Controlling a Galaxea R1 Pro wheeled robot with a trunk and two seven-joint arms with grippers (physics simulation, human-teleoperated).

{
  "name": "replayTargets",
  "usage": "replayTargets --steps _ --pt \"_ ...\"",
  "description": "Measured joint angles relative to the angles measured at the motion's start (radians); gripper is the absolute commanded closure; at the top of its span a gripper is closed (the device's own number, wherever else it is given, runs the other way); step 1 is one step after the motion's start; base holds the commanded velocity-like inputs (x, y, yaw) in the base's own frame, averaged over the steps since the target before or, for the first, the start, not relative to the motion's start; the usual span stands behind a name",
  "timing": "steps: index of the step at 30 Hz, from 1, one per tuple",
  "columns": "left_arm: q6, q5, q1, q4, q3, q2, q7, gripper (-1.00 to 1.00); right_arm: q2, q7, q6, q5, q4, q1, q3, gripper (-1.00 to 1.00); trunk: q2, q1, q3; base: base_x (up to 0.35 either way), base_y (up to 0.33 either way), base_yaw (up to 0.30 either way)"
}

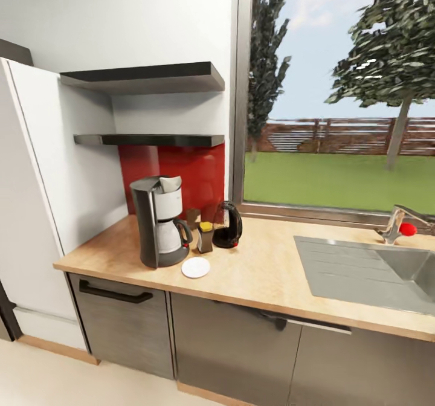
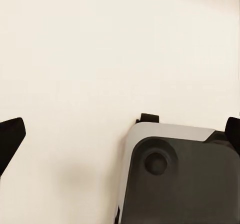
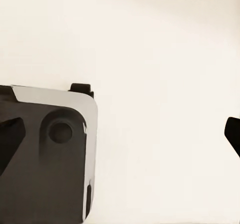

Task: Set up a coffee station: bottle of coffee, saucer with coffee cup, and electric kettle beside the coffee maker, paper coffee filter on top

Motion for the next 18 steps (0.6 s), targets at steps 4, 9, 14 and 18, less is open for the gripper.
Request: replayTargets --steps 4,9,14,18 --pt "0.000 0.000 0.000 0.000 0.000 0.000 0.000 -1.00 0.009 -0.001 0.000 -0.001 -0.001 0.000 0.000 -1.00 0.000 0.000 0.000 0.000 0.000 -0.300" --pt "0.000 0.000 0.000 0.000 0.000 0.000 0.000 -1.00 0.010 -0.001 0.000 -0.001 -0.002 0.000 0.000 -1.00 0.000 0.000 0.000 0.000 0.000 -0.300" --pt "0.000 0.000 0.000 0.000 0.000 0.000 0.000 -1.00 0.010 -0.001 0.000 -0.002 -0.002 0.000 0.000 -1.00 0.000 0.000 0.000 0.000 0.000 -0.300" --pt "0.000 0.000 -0.001 0.000 0.000 0.000 0.000 -1.00 0.010 -0.001 0.000 -0.003 -0.002 0.000 -0.001 -1.00 0.000 0.000 0.000 0.000 0.000 -0.300"
